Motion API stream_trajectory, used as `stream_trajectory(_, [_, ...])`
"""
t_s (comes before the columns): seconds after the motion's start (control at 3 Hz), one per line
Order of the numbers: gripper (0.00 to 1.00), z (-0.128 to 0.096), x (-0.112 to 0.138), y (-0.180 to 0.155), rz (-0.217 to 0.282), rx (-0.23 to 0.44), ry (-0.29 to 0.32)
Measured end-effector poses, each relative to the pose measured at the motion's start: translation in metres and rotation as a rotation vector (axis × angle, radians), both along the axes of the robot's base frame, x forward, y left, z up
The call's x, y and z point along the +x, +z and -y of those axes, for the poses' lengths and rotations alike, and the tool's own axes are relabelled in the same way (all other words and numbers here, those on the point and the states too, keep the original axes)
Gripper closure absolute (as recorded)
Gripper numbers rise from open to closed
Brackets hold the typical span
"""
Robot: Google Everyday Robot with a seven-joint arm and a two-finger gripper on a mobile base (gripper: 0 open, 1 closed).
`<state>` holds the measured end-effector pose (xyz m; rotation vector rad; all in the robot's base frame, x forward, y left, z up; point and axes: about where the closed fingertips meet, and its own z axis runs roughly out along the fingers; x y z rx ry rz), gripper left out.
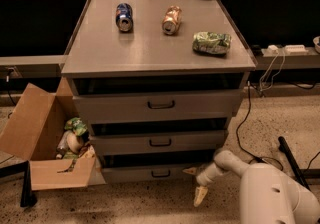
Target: Close bottom drawer
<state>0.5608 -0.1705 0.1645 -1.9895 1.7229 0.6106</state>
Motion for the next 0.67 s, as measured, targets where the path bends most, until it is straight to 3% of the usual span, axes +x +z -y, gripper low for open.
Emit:
stream_trajectory(0.33, [0.0, 0.006, 0.0162, 0.0051, 0.017, 0.019, -0.019])
stream_trajectory(0.67, [0.0, 0.0063, 0.0135, 0.0051, 0.017, 0.019, -0.019])
